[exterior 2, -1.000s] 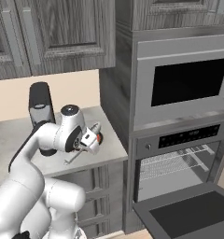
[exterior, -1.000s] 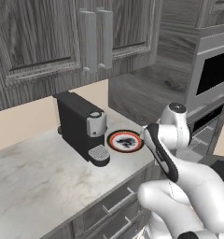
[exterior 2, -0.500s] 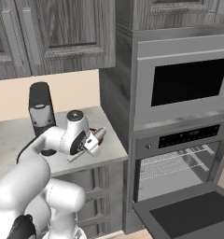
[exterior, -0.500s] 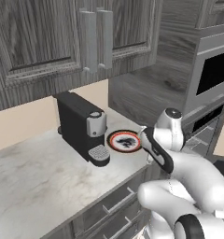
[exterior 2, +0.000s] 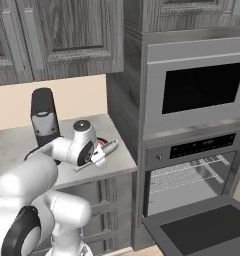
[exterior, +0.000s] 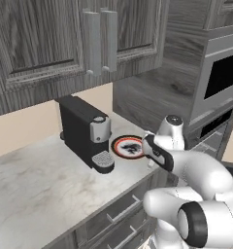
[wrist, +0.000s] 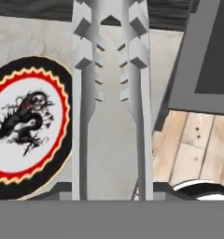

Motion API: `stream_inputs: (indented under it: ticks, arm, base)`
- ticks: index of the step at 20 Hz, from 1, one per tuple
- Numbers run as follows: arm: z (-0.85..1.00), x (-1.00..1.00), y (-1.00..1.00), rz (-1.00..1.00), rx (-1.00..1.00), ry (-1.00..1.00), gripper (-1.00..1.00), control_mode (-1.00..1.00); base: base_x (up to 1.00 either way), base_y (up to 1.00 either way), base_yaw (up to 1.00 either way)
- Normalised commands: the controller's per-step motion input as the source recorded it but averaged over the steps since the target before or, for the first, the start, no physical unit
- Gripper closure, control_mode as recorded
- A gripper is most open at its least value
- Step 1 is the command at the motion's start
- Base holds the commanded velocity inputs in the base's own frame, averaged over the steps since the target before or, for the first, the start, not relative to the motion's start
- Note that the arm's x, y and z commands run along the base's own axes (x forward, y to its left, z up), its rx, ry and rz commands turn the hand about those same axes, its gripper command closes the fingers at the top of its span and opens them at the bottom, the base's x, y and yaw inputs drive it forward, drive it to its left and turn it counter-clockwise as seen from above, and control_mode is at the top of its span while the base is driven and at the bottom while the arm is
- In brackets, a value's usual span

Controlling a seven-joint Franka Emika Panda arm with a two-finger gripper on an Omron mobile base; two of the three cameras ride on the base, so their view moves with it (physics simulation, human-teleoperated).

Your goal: Pick up the tongs from the counter and place them near the plate next to the oven.

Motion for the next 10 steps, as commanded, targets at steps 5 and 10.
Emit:
stream_inputs:
  ticks: [5,10]
  arm:
    - [-0.28,0.14,-0.04,-0.14,0.03,0.01,1.0,-1.0]
    - [-0.33,0.28,-0.05,-0.09,0.05,0.0,1.0,-1.0]
  base:
    - [0.0,0.0,0.0]
    - [0.0,0.0,0.0]
